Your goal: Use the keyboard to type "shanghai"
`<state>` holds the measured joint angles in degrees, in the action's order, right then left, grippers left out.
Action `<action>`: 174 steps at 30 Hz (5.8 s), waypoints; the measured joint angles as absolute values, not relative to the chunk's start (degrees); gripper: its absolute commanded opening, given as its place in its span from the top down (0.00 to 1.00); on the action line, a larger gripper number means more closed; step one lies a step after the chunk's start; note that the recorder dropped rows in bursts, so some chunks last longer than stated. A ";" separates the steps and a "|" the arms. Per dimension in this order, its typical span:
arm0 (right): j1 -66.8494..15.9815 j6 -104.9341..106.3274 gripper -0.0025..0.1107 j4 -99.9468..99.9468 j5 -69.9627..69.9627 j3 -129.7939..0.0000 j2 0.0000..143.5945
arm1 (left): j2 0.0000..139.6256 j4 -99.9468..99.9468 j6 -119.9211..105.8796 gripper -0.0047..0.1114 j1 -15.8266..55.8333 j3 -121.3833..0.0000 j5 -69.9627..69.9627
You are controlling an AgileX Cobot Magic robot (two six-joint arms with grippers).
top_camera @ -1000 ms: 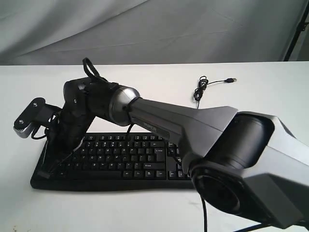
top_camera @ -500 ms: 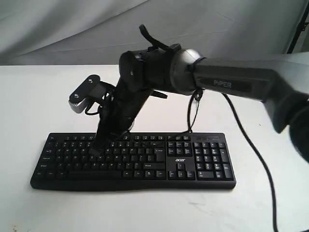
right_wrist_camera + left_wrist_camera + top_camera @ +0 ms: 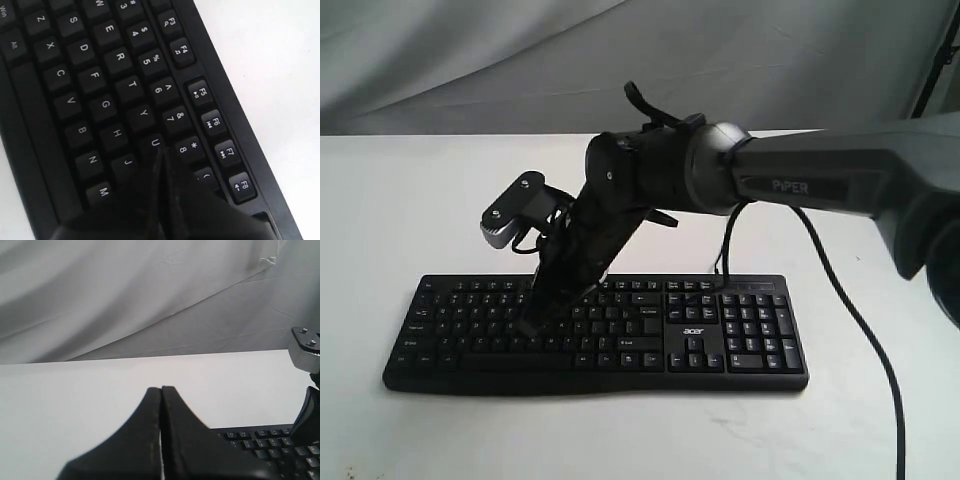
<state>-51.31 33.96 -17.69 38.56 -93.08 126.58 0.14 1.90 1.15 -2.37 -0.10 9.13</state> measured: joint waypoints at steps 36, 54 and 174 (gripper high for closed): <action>-50.62 34.80 0.98 -17.92 38.74 -93.03 128.41 | 0.14 1.90 1.15 0.96 -2.37 -0.10 9.13; -50.62 34.94 0.98 -18.94 36.55 -91.08 128.19 | 0.14 1.90 1.15 0.96 -2.37 -0.10 9.13; -0.62 1.22 0.98 -14.45 8.04 -4.09 3.94 | 0.14 1.90 1.15 0.96 -2.37 -0.10 9.13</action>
